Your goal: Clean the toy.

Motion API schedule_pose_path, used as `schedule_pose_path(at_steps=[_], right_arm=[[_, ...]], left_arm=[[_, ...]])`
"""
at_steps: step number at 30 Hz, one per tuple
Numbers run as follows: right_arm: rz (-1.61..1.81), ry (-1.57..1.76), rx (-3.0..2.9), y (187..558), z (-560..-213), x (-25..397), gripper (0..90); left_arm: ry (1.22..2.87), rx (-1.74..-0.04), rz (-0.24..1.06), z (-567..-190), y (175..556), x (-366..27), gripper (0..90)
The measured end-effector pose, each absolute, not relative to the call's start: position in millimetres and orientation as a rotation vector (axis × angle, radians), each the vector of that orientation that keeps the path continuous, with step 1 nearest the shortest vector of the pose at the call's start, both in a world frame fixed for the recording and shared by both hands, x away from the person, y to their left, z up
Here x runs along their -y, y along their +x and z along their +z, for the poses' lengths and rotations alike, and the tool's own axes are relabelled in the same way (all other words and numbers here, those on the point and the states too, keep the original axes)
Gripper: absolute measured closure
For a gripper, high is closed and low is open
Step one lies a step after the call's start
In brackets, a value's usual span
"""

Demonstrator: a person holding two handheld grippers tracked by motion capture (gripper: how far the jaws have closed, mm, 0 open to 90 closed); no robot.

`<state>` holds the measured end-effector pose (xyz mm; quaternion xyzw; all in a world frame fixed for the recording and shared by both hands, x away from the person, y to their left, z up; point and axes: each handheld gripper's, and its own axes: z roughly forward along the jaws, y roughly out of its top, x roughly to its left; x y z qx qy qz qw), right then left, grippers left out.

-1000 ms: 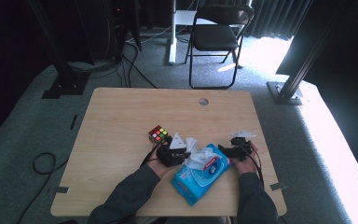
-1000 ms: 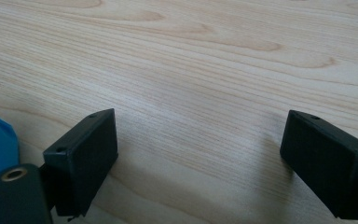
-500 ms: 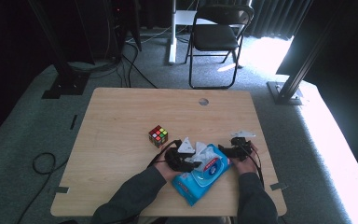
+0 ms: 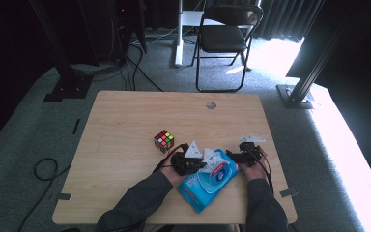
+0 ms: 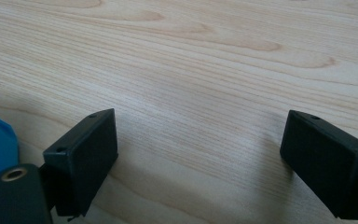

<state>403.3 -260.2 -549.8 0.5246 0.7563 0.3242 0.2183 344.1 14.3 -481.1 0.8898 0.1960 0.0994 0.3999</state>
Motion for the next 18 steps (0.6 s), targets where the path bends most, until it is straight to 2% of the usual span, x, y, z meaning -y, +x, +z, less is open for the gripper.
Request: schedule_pose_path(at_steps=[18], right_arm=[[0.897,1.452,-2.093,403,-550,260,10.7]], left_arm=[[2.167,-0.638,0.319,-472,352,-65,84.0]])
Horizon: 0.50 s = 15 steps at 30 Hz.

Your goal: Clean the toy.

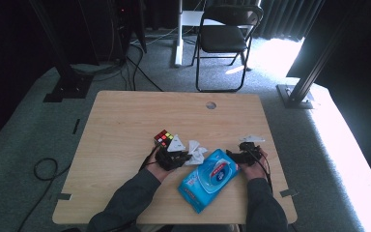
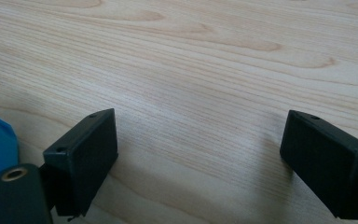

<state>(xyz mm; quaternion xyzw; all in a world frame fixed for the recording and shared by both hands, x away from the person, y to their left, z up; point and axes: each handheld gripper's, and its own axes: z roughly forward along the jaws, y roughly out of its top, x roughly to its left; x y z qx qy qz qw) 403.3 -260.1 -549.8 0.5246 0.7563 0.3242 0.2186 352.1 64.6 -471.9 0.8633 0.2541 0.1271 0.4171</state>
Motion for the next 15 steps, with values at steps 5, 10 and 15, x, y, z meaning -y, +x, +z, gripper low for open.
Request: schedule_pose_path(at_steps=[5,10,15], right_arm=[[0.898,1.443,-2.105,404,-549,261,13.4],[0.884,1.465,-2.097,405,-546,262,20.8],[0.886,1.459,-2.096,404,-545,261,31.2]], left_arm=[[2.146,-0.667,0.340,-471,352,-79,84.0],[2.158,-0.690,0.373,-473,349,-94,83.9],[2.139,-0.731,0.392,-475,348,-110,83.8]])
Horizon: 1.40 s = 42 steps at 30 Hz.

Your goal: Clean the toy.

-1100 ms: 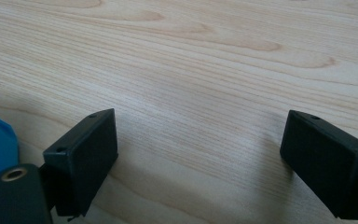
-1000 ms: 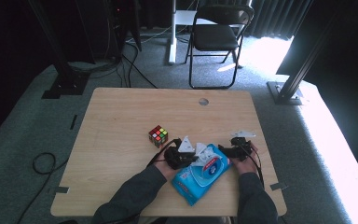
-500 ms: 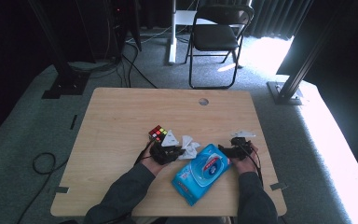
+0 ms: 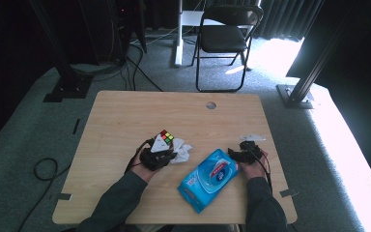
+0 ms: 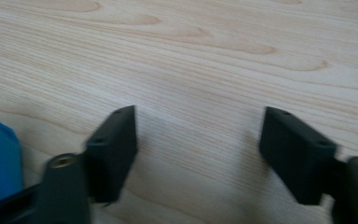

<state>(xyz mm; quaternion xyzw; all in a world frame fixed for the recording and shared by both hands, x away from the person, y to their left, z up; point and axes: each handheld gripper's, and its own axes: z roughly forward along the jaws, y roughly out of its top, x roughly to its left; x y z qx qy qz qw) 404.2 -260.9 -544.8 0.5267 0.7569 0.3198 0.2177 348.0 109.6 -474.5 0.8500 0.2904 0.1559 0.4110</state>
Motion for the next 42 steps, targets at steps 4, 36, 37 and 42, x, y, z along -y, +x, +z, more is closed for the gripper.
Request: schedule_pose_path(at_steps=[4,36,37,42], right_arm=[[0.892,1.458,-2.100,404,-544,259,36.8],[1.105,1.268,-2.140,404,-485,231,43.5],[1.106,1.271,-2.139,405,-483,229,43.9],[1.128,1.240,-2.146,407,-473,219,44.3]], left_arm=[[2.134,-0.751,0.412,-476,346,-120,83.8],[2.091,-0.848,0.504,-478,347,-159,83.8],[2.090,-0.850,0.503,-478,347,-160,83.8],[2.084,-0.862,0.506,-478,348,-163,83.8]])
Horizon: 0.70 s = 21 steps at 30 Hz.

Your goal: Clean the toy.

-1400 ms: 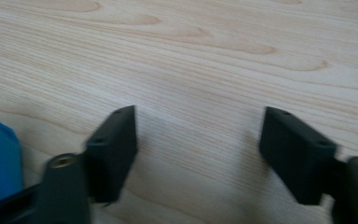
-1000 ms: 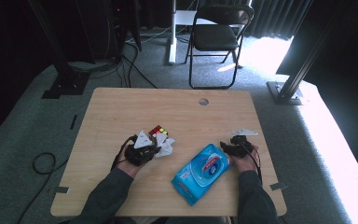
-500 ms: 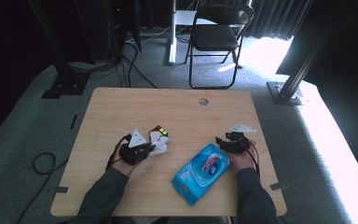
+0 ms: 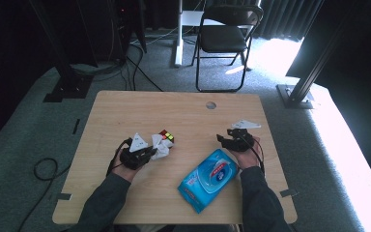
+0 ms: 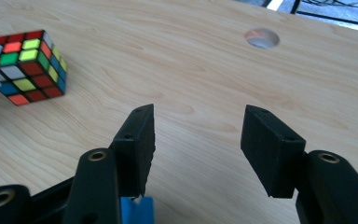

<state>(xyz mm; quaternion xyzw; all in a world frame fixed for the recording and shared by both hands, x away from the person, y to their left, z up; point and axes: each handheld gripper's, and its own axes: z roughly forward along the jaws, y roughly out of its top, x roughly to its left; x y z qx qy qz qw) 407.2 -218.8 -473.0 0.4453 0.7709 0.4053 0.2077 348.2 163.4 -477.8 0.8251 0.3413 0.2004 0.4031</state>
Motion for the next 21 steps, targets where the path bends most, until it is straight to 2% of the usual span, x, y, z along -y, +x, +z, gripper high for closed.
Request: schedule_pose_path(at_steps=[21], right_arm=[[1.208,1.080,-2.237,423,-452,150,43.7]], left_arm=[[2.079,-0.890,0.507,-481,350,-171,83.8]])
